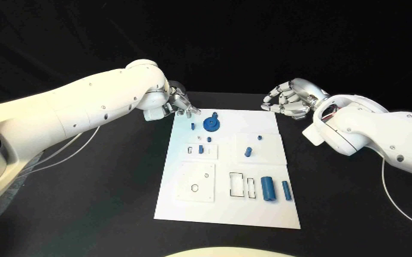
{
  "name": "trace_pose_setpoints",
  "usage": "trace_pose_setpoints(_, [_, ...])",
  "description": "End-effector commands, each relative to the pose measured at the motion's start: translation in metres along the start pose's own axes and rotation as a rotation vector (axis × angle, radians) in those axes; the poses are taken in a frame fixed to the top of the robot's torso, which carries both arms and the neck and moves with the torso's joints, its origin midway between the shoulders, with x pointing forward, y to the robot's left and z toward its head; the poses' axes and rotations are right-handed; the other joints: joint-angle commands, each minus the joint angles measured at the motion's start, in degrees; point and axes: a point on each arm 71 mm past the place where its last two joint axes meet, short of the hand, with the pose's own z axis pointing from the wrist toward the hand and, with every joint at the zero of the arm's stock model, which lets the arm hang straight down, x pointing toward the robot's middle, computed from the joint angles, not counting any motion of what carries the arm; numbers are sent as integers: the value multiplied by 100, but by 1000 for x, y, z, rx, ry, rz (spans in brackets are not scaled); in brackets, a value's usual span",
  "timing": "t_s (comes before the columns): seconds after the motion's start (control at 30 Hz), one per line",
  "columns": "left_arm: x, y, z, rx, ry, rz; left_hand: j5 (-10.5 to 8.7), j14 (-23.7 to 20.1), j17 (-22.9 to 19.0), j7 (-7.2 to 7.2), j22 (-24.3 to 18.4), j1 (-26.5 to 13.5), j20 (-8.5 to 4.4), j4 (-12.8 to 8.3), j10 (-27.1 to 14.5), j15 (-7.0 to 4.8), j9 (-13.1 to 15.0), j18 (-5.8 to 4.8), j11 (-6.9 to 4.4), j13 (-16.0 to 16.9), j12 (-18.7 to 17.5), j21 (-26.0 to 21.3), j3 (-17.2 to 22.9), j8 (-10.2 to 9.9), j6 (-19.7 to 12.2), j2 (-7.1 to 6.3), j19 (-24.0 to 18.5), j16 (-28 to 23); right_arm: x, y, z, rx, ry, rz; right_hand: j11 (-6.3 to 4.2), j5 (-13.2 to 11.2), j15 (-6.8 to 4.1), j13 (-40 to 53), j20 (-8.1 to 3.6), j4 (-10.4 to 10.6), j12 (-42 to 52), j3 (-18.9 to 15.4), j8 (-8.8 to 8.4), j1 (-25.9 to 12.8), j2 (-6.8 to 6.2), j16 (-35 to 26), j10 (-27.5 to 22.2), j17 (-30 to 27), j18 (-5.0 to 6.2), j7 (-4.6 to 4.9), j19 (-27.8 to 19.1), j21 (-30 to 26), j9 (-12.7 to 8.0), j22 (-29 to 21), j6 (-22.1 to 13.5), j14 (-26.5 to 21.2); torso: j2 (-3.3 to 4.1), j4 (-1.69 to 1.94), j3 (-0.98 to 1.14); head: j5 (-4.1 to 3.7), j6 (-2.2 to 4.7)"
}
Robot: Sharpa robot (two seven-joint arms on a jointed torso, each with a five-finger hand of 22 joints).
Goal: Assemble the parts on the task board
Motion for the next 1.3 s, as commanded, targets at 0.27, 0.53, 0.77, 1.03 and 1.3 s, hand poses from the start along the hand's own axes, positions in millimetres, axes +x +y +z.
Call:
trace_pose_setpoints(0.27, [2,9,17,-51,28,24,7,417,831,6,82,32,8,12,110,50,-32,65,9,110,111,74,-62,-32,5,52,74,37,1,2,-1,-18,7,-13,-12,31,-28,-5,-16,15,-21,32,24,-17,-28,-38,-16,525,79,-3,-40,-18,5,801,-29,363,3,-9,4,17,-20])
trace_pose_setpoints(0.53, [6,14,25,-66,50,-2,-10,428,863,-5,124,2,12,15,154,46,-52,57,2,159,163,97,-110,-28,52,46,103,54,2,3,0,-22,10,-12,-12,34,-29,-32,-17,15,-43,54,26,-23,-30,-43,-37,519,80,-3,-42,-28,9,799,-31,362,5,-16,13,-8,-35])
trace_pose_setpoints(0.77, [10,19,28,-70,62,-17,-18,431,869,-11,141,-16,12,15,170,44,-60,54,-2,178,184,106,-137,-26,71,42,115,59,2,3,-1,-21,11,-12,-12,35,-29,-58,-17,15,-65,61,27,-24,-31,-46,-58,514,82,-3,-45,-38,10,796,-32,361,11,-17,18,-5,-66])
trace_pose_setpoints(1.03, [14,20,28,-61,85,-29,-21,433,875,-13,138,-23,12,15,181,43,-63,55,-4,193,197,105,-149,-25,78,38,114,62,3,3,-1,-21,12,-12,-12,35,-29,-61,-17,15,-68,62,27,-25,-32,-47,-62,513,82,-3,-46,-38,10,796,-32,360,-2,-10,17,-2,-85])
trace_pose_setpoints(1.3, [17,18,29,-57,95,-24,-25,438,891,-17,162,-17,12,7,204,41,-67,49,-7,227,225,117,-161,-22,90,33,129,70,3,4,-1,-21,14,-12,-12,35,-29,-61,-17,15,-68,62,27,-25,-32,-47,-62,513,82,-3,-46,-38,10,796,-32,360,1,-13,13,9,-95])
